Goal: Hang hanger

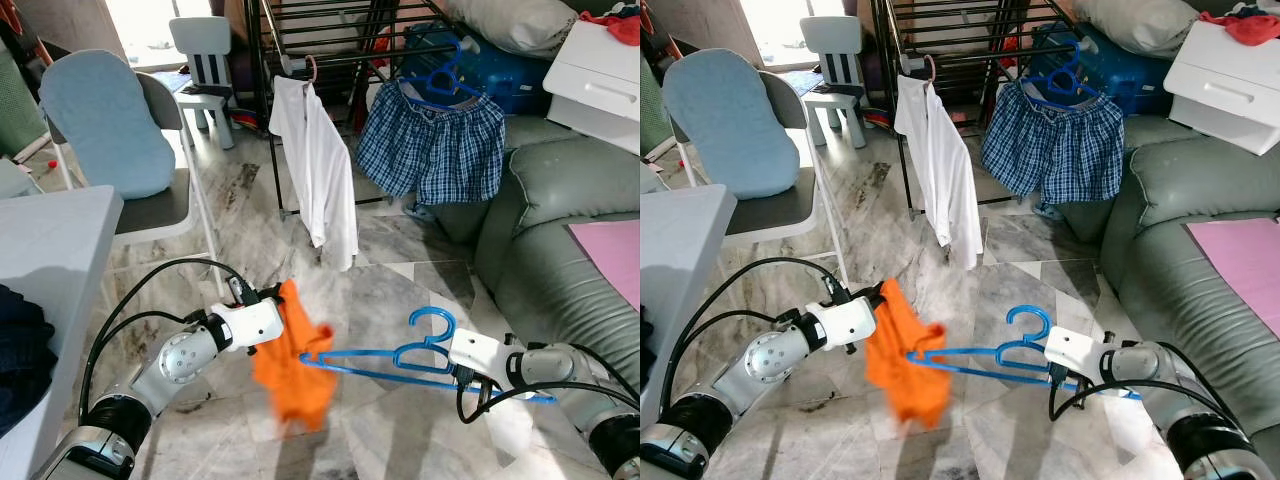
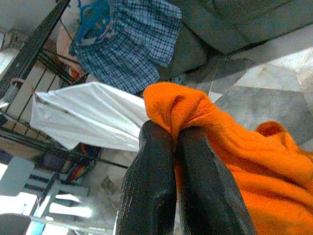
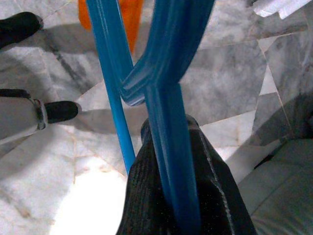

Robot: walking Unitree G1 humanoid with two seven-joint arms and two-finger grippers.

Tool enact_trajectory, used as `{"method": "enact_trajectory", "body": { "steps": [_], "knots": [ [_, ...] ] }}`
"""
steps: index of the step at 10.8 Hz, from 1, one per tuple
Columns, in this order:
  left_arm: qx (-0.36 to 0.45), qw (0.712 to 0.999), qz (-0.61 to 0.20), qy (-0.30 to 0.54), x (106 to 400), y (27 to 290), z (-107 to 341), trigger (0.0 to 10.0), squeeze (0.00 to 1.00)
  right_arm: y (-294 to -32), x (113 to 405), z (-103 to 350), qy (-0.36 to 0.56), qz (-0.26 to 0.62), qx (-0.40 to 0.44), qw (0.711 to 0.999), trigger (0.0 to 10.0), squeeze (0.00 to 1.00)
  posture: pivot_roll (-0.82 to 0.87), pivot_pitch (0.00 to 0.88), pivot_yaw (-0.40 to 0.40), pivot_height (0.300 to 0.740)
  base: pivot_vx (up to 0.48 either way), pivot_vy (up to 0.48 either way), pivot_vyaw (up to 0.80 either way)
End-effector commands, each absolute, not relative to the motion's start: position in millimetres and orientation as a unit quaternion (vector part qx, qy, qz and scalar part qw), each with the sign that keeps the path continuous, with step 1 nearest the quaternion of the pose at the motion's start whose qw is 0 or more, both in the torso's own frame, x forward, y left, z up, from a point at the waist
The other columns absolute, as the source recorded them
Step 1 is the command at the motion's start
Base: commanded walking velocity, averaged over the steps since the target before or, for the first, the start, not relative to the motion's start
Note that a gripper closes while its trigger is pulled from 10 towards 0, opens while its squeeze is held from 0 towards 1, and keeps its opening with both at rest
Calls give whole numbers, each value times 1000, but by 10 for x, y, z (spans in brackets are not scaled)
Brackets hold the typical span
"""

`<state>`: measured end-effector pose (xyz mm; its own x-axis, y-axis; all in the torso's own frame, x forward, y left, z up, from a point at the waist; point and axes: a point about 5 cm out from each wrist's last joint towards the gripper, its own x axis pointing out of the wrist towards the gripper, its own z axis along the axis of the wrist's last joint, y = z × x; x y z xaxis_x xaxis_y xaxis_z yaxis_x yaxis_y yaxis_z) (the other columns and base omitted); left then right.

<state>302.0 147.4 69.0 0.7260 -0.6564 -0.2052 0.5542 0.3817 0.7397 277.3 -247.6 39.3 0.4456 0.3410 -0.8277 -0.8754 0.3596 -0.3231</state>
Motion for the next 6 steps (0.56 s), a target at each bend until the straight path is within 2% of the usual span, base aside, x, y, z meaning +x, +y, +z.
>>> {"method": "enact_trajectory", "body": {
  "steps": [1, 4, 6],
  "knots": [
    [422, 828, -363, -65, 3026, 1505, 724, 10000, 0, -2457, 2817, 431, 329, 407, -401, 752, 10000, 0, -107, 0, 45, 740, 0, 0, 0],
    [440, 825, -353, -21, 3004, 1636, 577, 10000, 0, -2623, 2795, 490, 341, 399, -413, 744, 10000, 0, -115, 0, 53, 740, 0, 0, 0],
    [441, 824, -356, -15, 2994, 1633, 554, 10000, 0, -2679, 2807, 528, 343, 393, -420, 742, 10000, 0, -118, 0, 56, 740, 0, 0, 0]
  ]
}}
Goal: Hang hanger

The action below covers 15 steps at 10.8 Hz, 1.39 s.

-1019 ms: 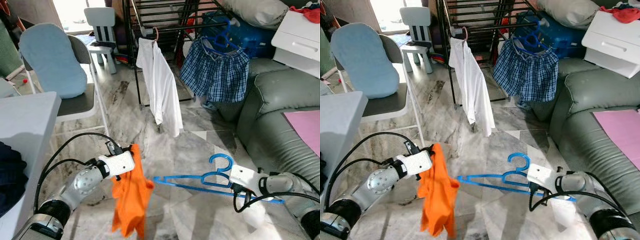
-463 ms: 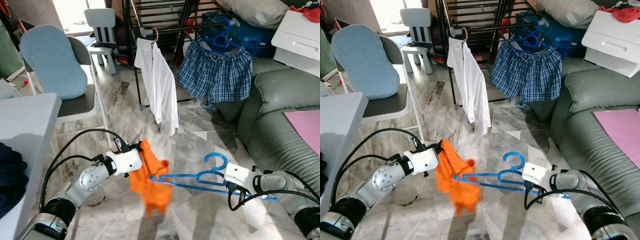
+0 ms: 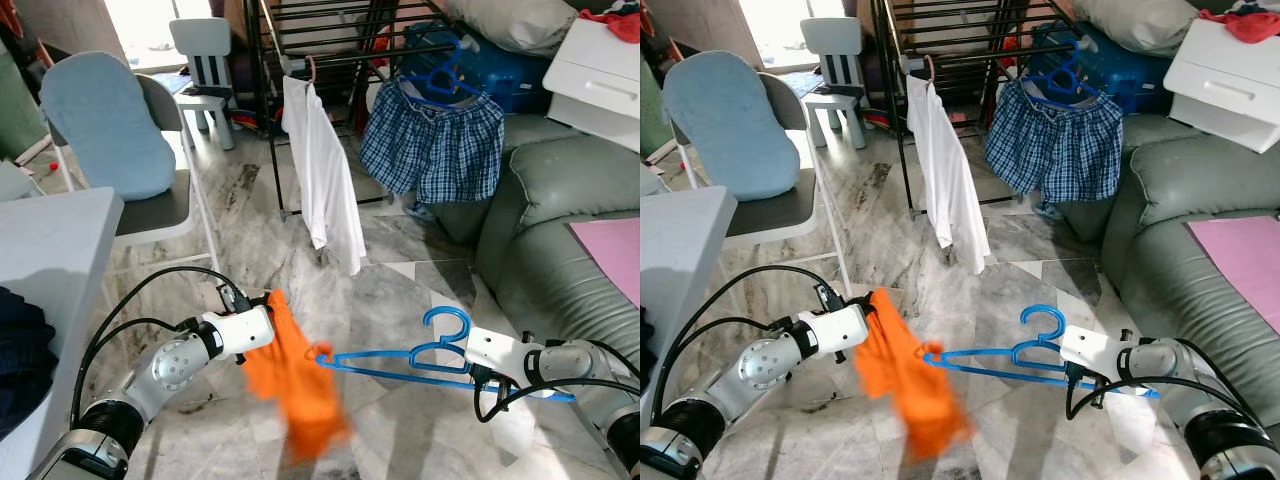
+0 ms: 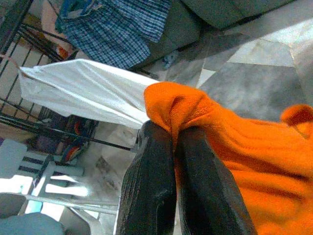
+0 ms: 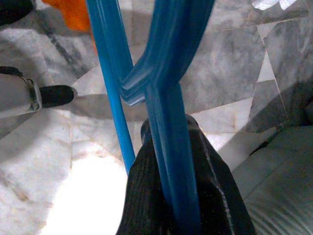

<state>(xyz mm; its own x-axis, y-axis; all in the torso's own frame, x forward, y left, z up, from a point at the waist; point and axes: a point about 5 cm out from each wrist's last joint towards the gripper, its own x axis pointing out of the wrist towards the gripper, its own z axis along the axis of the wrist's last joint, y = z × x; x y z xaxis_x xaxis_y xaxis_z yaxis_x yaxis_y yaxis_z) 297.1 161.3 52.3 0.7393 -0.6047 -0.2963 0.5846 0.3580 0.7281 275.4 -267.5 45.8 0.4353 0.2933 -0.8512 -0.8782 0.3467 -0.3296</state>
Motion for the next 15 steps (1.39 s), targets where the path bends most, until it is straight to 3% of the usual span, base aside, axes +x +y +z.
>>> {"method": "enact_trajectory", "body": {
  "steps": [1, 10, 15],
  "knots": [
    [445, 821, -358, -12, 2992, 1632, 542, 10000, 0, -2687, 2807, 537, 343, 395, -420, 741, 10000, 0, -120, 0, 57, 740, 0, 0, 0],
    [416, 814, -399, -67, 2967, 1367, 684, 10000, 0, -2466, 2930, 461, 324, 394, -425, 748, 10000, 0, -107, 0, 58, 740, 0, 0, 0],
    [432, 813, -389, -21, 2935, 1507, 535, 10000, 0, -2603, 2922, 514, 327, 387, -435, 744, 10000, 0, -113, 0, 62, 740, 0, 0, 0]
  ]
}}
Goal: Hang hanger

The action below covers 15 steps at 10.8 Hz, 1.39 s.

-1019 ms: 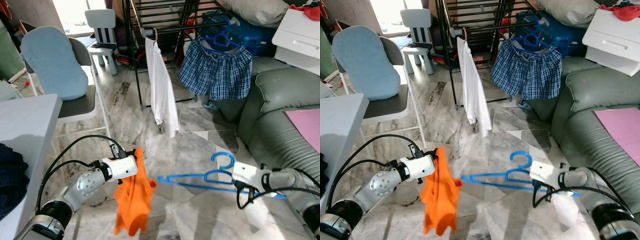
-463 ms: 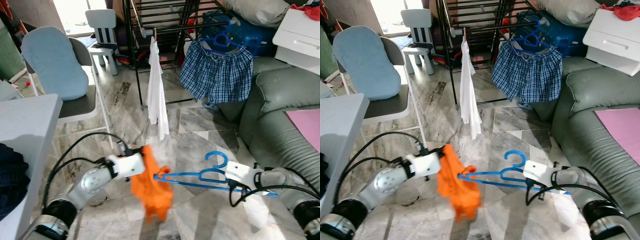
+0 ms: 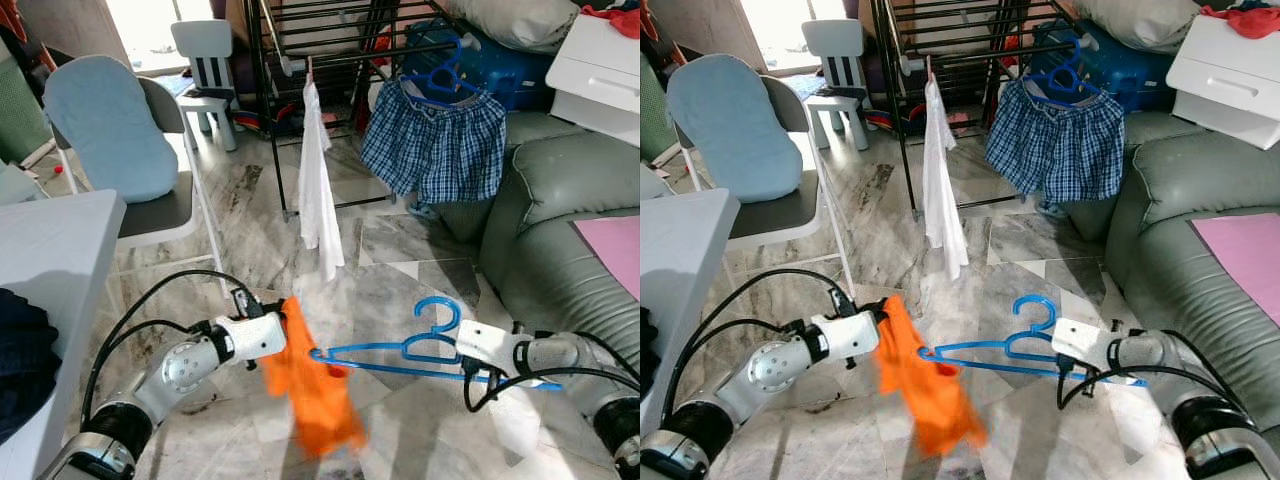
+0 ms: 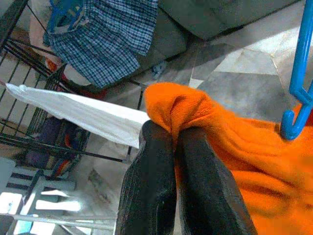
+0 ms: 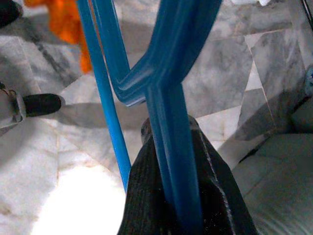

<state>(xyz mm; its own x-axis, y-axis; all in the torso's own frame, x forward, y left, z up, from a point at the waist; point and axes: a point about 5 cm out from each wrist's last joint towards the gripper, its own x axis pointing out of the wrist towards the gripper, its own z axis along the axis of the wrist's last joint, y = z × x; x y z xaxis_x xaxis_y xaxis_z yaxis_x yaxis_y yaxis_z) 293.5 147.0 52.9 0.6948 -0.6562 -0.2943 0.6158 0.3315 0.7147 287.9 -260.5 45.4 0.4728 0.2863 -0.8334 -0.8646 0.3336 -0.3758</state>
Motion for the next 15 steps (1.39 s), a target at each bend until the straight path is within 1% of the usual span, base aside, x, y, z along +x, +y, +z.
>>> {"method": "enact_trajectory", "body": {
  "steps": [1, 4, 8, 9, 11, 12, 13, 14, 15],
  "knots": [
    [432, 812, -392, -23, 2939, 1482, 534, 10000, 0, -2588, 2939, 521, 325, 387, -435, 745, 10000, 0, -120, 0, 66, 740, 0, 0, 0],
    [431, 810, -397, -27, 2932, 1456, 538, 10000, 0, -2531, 2980, 531, 316, 389, -436, 748, 10000, 0, -117, 0, 64, 740, 0, 0, 0],
    [417, 815, -400, -44, 2951, 1360, 605, 10000, 0, -2396, 2990, 474, 313, 404, -424, 748, 10000, 0, -115, 0, 62, 740, 0, 0, 0],
    [417, 816, -398, -44, 2958, 1364, 607, 10000, 0, -2395, 2981, 465, 315, 407, -421, 746, 10000, 0, -115, 0, 64, 740, 0, 0, 0],
    [398, 827, -392, -61, 2996, 1308, 699, 10000, 0, -2396, 2956, 431, 321, 410, -416, 745, 10000, 0, -118, 0, 66, 740, 0, 0, 0],
    [386, 829, -396, -80, 3012, 1223, 783, 10000, 0, -2332, 2947, 367, 328, 411, -404, 749, 10000, 0, -118, 0, 66, 740, 0, 0, 0],
    [374, 828, -403, -109, 3017, 1106, 908, 10000, 0, -2198, 2905, 222, 343, 412, -384, 751, 10000, 0, -118, 0, 66, 740, 0, 0, 0],
    [370, 828, -405, -118, 3009, 1079, 944, 10000, 0, -2139, 2883, 156, 352, 408, -371, 756, 10000, 0, -118, 0, 66, 740, 0, 0, 0],
    [362, 831, -403, -125, 2994, 1071, 983, 10000, 0, -2079, 2826, 53, 371, 396, -332, 772, 10000, 0, -122, 0, 62, 740, 0, 0, 0]
  ]
}}
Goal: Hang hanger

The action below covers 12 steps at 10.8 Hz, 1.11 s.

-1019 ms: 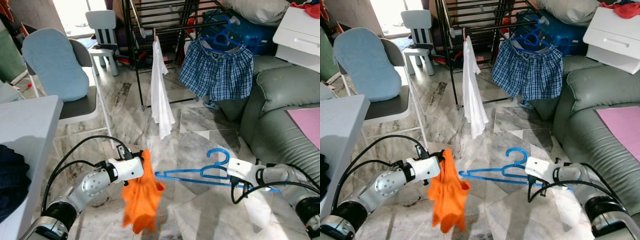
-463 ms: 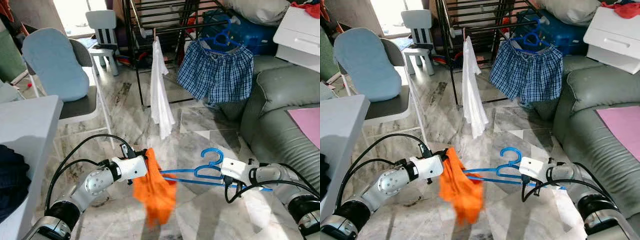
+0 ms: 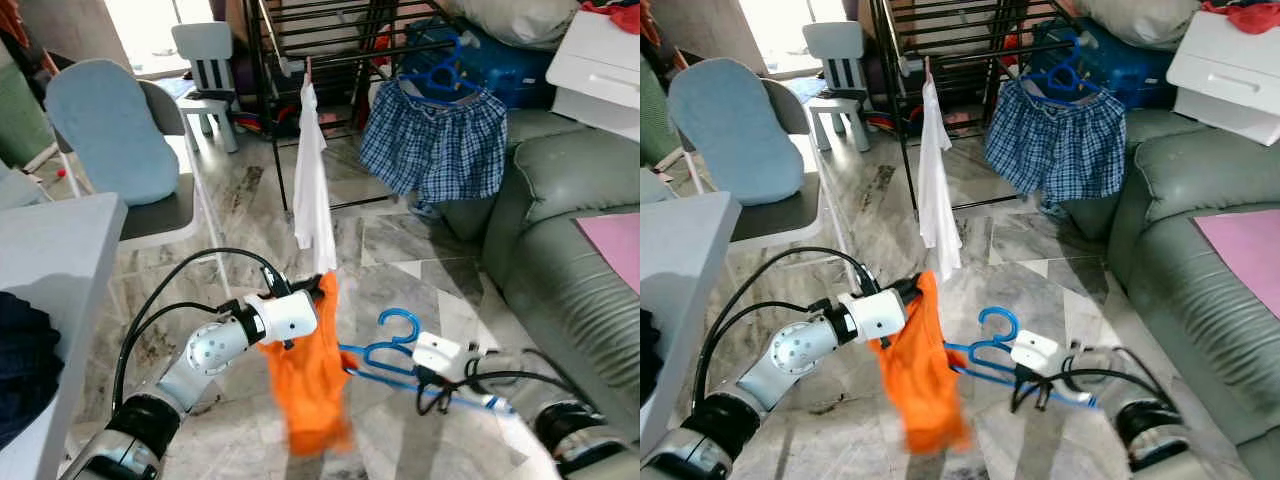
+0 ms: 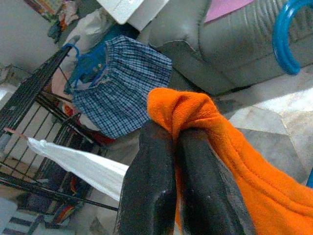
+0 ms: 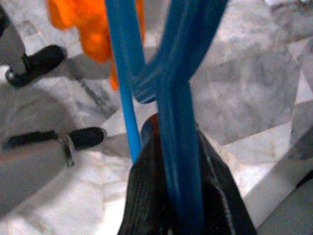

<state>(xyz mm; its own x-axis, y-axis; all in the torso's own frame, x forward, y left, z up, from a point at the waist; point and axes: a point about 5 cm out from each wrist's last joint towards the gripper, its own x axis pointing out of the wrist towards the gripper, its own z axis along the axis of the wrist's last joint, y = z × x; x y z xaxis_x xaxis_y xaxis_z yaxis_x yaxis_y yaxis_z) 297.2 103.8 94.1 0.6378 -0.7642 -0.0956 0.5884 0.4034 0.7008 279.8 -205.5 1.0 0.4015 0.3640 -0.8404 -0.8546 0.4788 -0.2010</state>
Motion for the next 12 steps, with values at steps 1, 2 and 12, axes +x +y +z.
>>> {"method": "enact_trajectory", "body": {
  "steps": [1, 2, 12],
  "knots": [
    [357, 836, -398, -126, 2980, 1093, 1008, 10000, 0, -2075, 2741, -78, 404, 358, -281, 794, 10000, 0, -115, 0, 57, 740, 0, 0, 0],
    [354, 838, -395, -126, 2971, 1109, 1024, 10000, 0, -2101, 2692, -141, 423, 325, -245, 810, 10000, 0, -111, 0, 53, 740, 0, 0, 0],
    [368, 844, -389, -37, 2813, 1154, 654, 10000, 0, -2288, 3151, 255, 355, -18, 169, 919, 10000, 0, -115, 0, 60, 740, 0, 0, 0]
  ]
}}
